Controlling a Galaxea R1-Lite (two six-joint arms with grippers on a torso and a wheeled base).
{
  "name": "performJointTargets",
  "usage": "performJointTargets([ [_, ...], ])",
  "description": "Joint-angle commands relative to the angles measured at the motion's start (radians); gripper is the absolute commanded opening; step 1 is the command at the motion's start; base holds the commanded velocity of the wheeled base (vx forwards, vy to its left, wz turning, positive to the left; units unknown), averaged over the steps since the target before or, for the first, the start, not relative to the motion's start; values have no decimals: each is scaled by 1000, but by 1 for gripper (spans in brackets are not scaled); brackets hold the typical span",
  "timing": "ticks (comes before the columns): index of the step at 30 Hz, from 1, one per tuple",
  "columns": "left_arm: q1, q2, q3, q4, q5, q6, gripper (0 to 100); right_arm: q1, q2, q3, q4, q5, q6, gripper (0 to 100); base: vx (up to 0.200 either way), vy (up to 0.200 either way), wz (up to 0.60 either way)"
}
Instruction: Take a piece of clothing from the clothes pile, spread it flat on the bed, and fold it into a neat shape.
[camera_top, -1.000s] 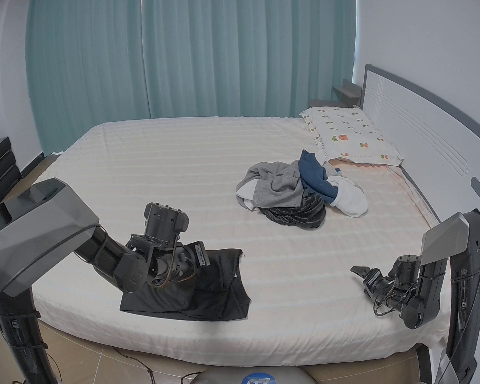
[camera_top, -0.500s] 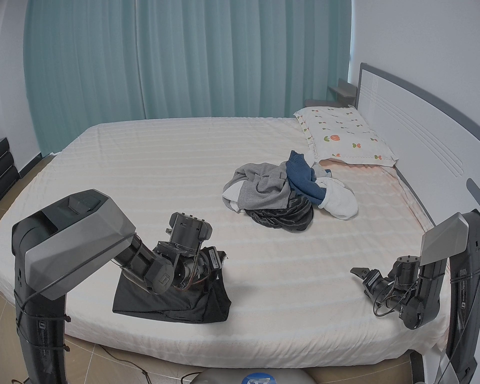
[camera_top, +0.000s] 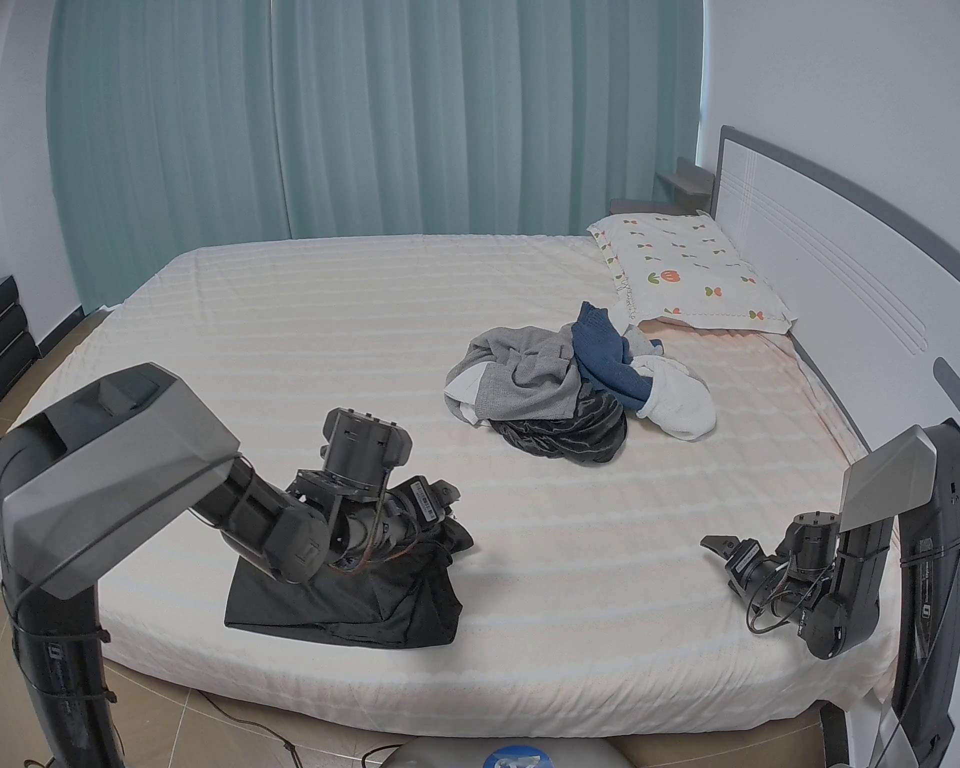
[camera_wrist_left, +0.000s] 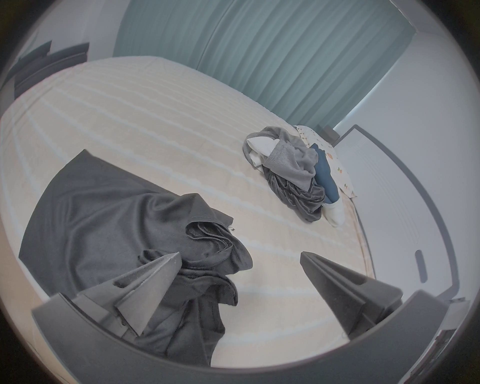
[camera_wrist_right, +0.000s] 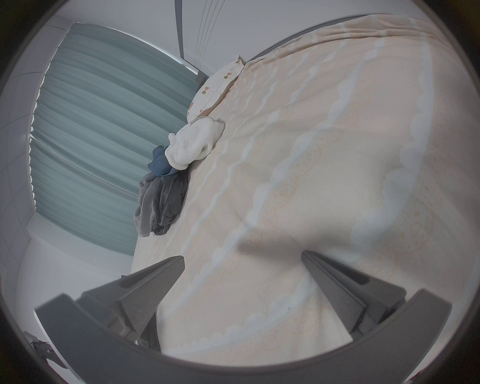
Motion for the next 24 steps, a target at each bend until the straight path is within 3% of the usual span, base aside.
performJointTargets([
  [1, 46, -100, 79, -5, -26, -38, 100, 1, 2, 2, -10, 1, 0, 100, 0, 0, 0],
  [7, 106, -157, 174, -16, -55, -160, 100, 1, 2, 2, -10, 0, 0, 100, 0, 0, 0],
  [13, 218, -218, 294, -24, -265, -248, 100, 2, 2, 2, -10, 0, 0, 100, 0, 67, 0],
  [20, 328, -221, 481, -305, -345, -269, 100, 2, 2, 2, -10, 0, 0, 100, 0, 200, 0],
  [24, 383, -213, 518, -390, -363, -266, 100, 2, 2, 2, -10, 0, -2, 100, 0, 200, 0],
])
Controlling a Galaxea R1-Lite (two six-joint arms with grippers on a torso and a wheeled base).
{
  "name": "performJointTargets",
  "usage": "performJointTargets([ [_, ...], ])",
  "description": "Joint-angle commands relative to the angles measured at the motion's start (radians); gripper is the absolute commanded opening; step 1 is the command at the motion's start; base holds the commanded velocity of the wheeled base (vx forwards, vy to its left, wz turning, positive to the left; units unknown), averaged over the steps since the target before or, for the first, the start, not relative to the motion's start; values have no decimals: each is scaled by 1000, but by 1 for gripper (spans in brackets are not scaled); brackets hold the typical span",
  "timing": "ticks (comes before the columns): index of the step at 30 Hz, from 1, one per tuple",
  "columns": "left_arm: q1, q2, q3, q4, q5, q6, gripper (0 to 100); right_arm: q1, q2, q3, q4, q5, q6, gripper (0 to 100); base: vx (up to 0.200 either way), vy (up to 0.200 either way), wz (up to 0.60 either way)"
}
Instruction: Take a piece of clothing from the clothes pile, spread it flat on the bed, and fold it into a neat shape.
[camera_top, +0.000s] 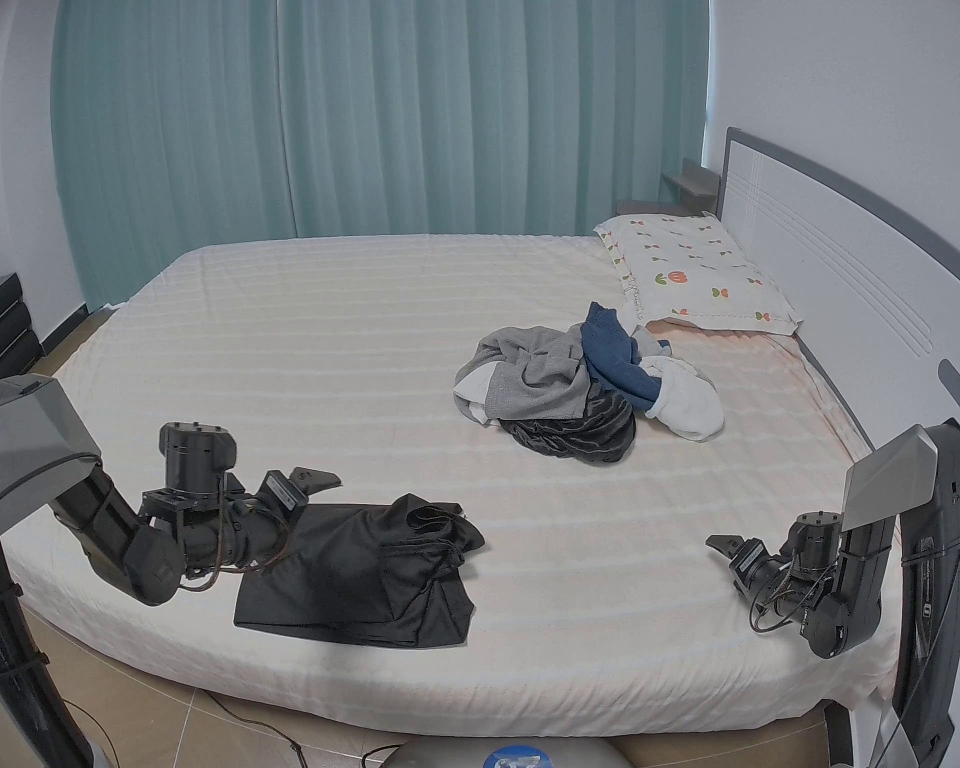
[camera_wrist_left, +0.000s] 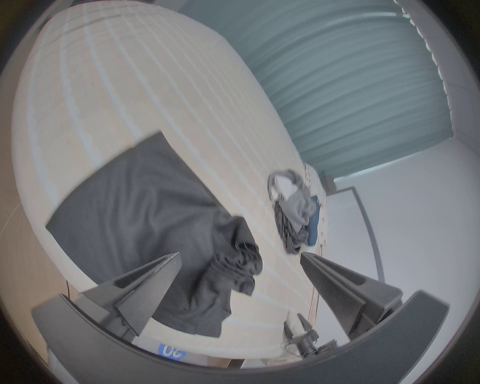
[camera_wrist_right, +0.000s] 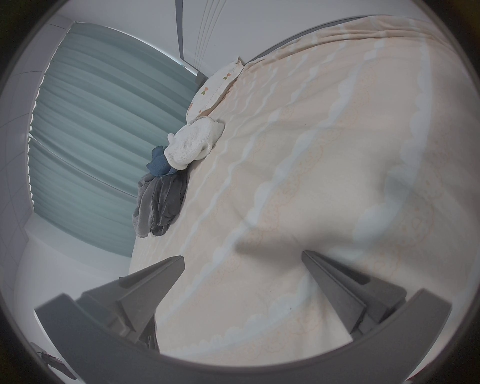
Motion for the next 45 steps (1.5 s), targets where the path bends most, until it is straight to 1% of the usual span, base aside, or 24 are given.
performJointTargets([
  [1, 94, 6, 80, -66, -39, -3, 100, 1, 2, -2, -11, 3, 0, 100, 0, 200, 0],
  [4, 104, 32, 80, -71, -56, -3, 100, 1, 0, -3, -11, 1, 0, 100, 0, 200, 0],
  [9, 102, 81, 91, -72, -58, -1, 100, 1, -8, -7, -11, -1, -1, 100, 0, 200, 0],
  [13, 102, 125, 94, -103, -56, -3, 100, 22, -77, 1, -8, -20, -6, 100, 0, 200, 0],
  [15, 102, 125, 94, -104, -56, -3, 100, 26, -80, 1, -8, -22, -6, 100, 0, 200, 0],
  [16, 102, 128, 96, -120, -56, -4, 100, 62, -121, 29, -8, -27, -7, 100, 0, 200, 0],
  [17, 102, 130, 96, -120, -56, -6, 100, 76, -130, 33, -8, -27, -7, 100, 0, 200, 0],
  [19, 102, 130, 96, -121, -56, -6, 100, 79, -132, 35, -8, -27, -7, 100, 0, 200, 0],
  [20, 102, 131, 96, -121, -56, -4, 100, 137, -175, 52, -6, -39, -9, 100, 0, 200, 0],
  [21, 102, 133, 96, -121, -56, -6, 100, 159, -190, 61, -4, -53, -9, 100, 0, 200, 0],
  [24, 102, 136, 97, -123, -52, -6, 100, 257, -221, 95, 0, -126, -24, 100, 0, 200, 0],
  [25, 102, 136, 97, -123, -52, -6, 100, 268, -222, 96, 0, -134, -26, 100, 0, 200, 0],
  [26, 102, 137, 97, -123, -47, -6, 100, 315, -224, 99, 2, -169, -46, 100, 0, 200, 0],
  [27, 102, 137, 97, -123, -47, -6, 100, 318, -222, 98, 2, -172, -47, 100, 0, 0, 0],
  [29, 99, 137, 99, -123, -44, -3, 100, 380, -205, 81, 40, -212, -89, 100, 0, 0, 0],
  [30, 99, 137, 99, -123, -44, -3, 100, 380, -205, 81, 40, -212, -89, 100, 0, 0, 0],
  [31, 99, 137, 99, -123, -44, -3, 100, 414, -202, 44, 88, -244, -98, 100, 0, 0, 0],
  [33, 97, 139, 99, -123, -44, 2, 100, 443, -219, -5, 154, -292, -110, 100, 0, 0, 0],
  [34, 97, 139, 99, -123, -44, 2, 100, 449, -222, -14, 172, -301, -115, 100, 0, 0, 0],
  [35, 97, 139, 99, -123, -44, 2, 100, 469, -239, -45, 243, -315, -144, 100, 0, 0, 0],
  [37, 97, 140, 97, -123, -44, 2, 100, 495, -242, -99, 322, -327, -168, 100, 0, 0, 0],
  [40, 97, 140, 97, -123, -44, 2, 100, 526, -238, -180, 419, -363, -171, 100, 0, 0, 0],
  [42, 97, 140, 99, -123, -44, 2, 100, 555, -222, -231, 473, -375, -173, 100, 0, 0, 0],
  [45, 97, 140, 97, -123, -44, 2, 100, 570, -212, -264, 508, -378, -178, 100, 0, 0, 0],
])
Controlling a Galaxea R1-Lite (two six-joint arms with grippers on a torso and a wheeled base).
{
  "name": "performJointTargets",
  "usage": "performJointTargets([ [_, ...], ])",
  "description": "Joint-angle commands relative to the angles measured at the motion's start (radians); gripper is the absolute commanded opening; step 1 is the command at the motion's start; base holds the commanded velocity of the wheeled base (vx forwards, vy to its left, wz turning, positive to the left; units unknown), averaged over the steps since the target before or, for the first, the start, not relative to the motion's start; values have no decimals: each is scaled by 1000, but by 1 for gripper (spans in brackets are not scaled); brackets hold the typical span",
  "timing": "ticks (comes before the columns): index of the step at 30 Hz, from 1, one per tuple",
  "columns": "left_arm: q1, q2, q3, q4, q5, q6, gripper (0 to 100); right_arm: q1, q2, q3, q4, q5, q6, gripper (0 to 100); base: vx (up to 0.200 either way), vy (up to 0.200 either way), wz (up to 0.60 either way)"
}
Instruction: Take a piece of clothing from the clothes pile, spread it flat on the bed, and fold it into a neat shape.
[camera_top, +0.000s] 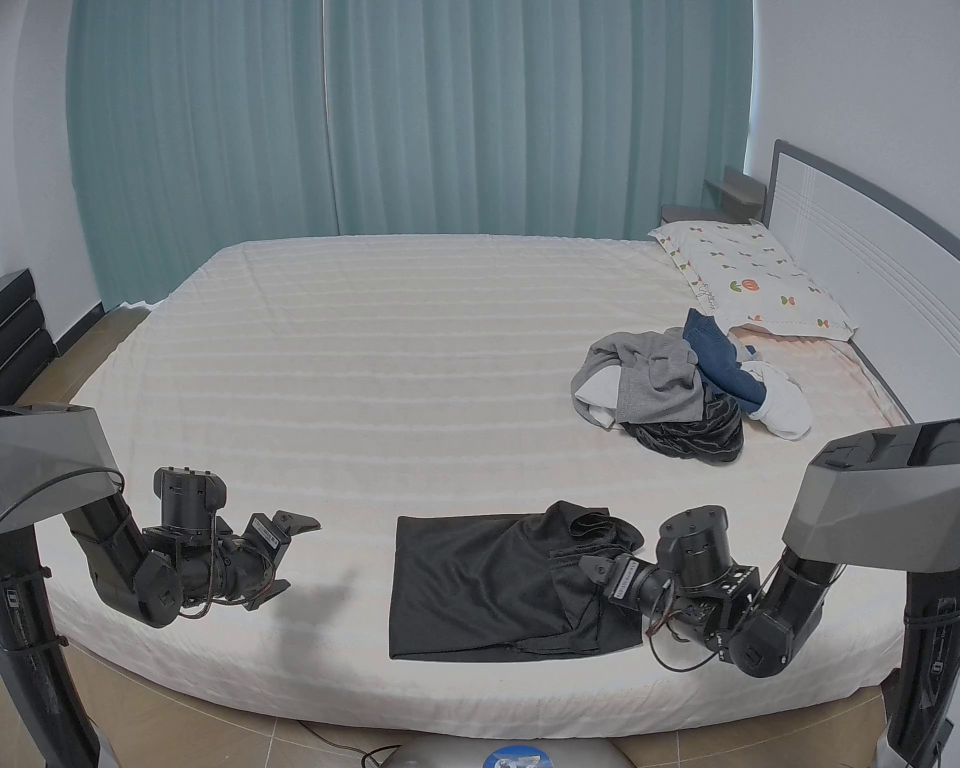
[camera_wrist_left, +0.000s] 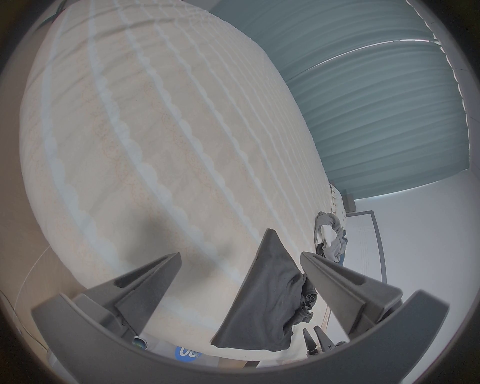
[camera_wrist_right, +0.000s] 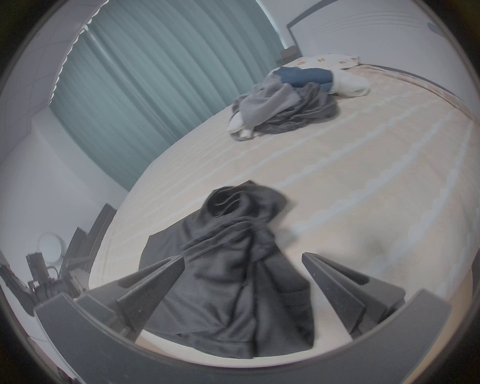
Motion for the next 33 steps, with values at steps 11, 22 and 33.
performJointTargets([
  [11, -2, 13, 4, -27, 2, 2, 100, 78, 85, -318, 273, -59, -127, 100, 0, 0, 0],
  [22, -2, 33, 38, -120, 2, 2, 100, 91, 142, -481, 492, -149, -163, 100, 0, 0, 0],
  [33, -2, 33, 38, -120, 2, 2, 100, 3, -9, -283, 520, -134, -154, 100, 0, 0, 0],
])
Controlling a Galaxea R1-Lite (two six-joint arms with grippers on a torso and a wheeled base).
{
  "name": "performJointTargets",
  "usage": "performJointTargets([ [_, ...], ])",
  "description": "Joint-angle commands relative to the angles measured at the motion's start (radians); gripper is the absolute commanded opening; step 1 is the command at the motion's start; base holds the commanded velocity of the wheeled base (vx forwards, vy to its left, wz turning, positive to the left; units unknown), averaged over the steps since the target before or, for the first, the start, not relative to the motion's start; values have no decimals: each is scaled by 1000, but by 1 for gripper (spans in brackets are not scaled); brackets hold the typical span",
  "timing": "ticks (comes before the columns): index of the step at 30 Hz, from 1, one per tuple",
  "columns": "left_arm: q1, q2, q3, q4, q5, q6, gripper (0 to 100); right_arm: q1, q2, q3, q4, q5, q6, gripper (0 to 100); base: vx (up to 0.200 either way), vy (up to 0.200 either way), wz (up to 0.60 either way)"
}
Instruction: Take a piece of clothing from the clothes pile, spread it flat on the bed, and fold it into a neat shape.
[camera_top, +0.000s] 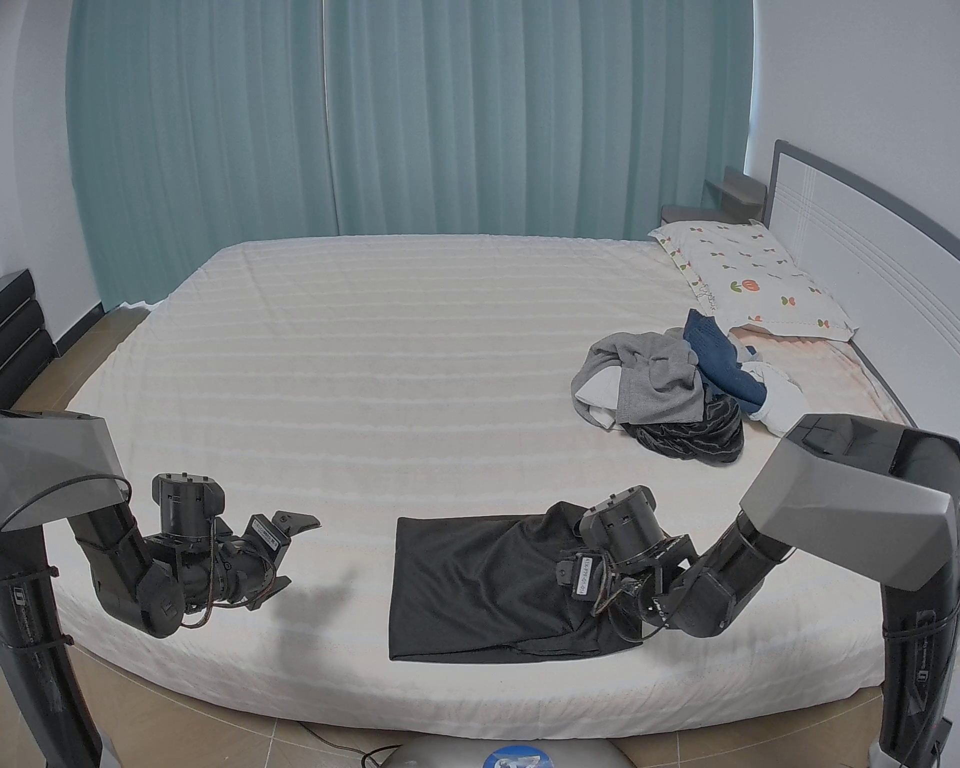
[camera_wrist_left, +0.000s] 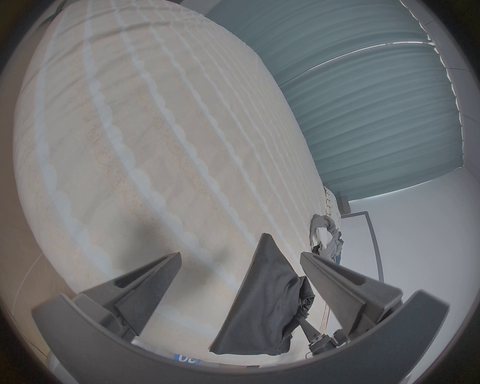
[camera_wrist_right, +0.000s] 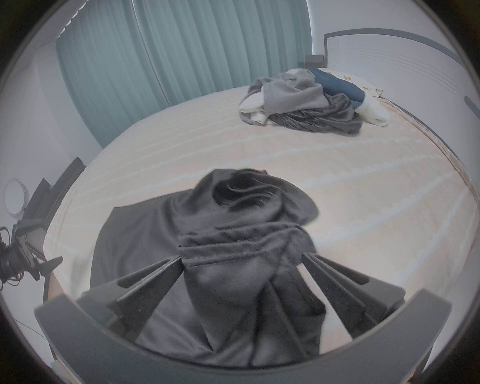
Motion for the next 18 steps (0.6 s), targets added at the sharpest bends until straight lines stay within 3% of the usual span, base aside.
performJointTargets([
  [1, 0, 3, 0, 0, 0, 0, 100, -49, -81, 97, 0, 12, -1, 100, 0, 0, 0],
  [7, 0, 3, 0, 0, 0, 0, 100, -106, -181, 299, -11, 92, 3, 100, 0, 0, 0],
  [18, 0, 3, 0, 0, 0, 1, 100, -187, -216, 471, -109, 161, -18, 100, 0, 0, 0],
])
